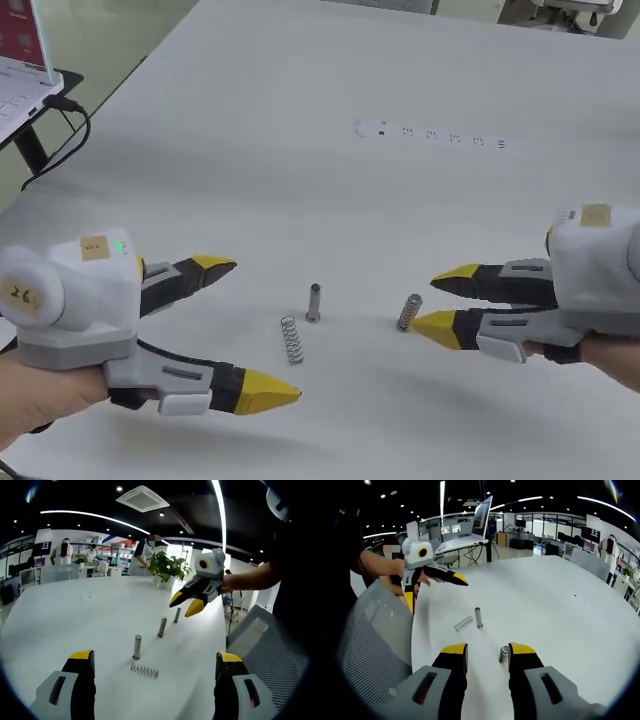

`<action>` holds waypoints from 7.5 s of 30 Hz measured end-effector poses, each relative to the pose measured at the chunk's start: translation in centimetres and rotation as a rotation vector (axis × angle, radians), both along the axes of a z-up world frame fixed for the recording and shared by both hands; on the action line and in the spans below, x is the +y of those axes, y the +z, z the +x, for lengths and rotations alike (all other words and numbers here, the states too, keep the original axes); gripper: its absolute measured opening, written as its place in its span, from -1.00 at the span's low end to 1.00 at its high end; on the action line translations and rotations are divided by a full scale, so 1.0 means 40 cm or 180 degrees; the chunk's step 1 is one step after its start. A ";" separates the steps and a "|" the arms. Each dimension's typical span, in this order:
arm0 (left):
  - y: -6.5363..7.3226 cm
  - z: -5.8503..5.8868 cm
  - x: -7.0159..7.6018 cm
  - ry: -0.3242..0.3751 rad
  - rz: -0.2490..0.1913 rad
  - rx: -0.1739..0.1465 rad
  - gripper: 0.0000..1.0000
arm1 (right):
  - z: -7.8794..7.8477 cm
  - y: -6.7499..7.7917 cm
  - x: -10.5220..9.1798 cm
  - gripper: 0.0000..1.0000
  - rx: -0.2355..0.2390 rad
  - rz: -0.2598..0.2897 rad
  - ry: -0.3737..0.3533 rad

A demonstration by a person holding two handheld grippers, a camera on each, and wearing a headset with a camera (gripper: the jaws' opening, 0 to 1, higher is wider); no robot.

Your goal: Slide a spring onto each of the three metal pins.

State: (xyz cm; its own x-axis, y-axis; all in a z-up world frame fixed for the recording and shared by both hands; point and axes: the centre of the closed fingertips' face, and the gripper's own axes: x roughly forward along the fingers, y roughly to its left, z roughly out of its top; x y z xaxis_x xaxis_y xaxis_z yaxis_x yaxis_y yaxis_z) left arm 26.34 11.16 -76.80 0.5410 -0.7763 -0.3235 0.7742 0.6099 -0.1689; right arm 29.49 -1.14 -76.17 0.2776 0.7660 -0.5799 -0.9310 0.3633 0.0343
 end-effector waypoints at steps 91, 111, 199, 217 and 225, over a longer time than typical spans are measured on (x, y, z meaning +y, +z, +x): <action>-0.015 -0.032 0.045 0.0111 0.0038 0.0076 0.95 | -0.068 -0.199 0.288 -0.56 0.0674 -0.0441 -0.0215; -0.023 -0.034 0.043 0.0104 0.0018 0.0103 0.95 | -0.066 -0.232 0.292 -0.76 0.0362 -0.0796 0.0019; -0.018 -0.031 0.013 -0.0134 -0.0027 0.0055 0.82 | -0.086 -0.138 0.180 -0.86 0.0079 -0.1065 0.0593; 0.009 -0.053 -0.024 -0.0336 -0.0081 0.0021 0.28 | -0.111 -0.065 0.153 -0.86 -0.0293 -0.1147 0.1045; 0.026 -0.050 -0.047 -0.0457 -0.0128 -0.0038 0.01 | -0.132 -0.062 0.153 -0.86 -0.0431 -0.1224 0.1296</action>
State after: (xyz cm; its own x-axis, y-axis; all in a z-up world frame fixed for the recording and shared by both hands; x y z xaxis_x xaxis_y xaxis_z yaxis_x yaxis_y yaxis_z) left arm 24.35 9.26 -75.76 0.4270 -0.8582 -0.2848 0.8552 0.4856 -0.1810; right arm 24.22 4.99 -78.66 0.0957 0.5677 -0.8176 -0.9853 -0.0626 -0.1588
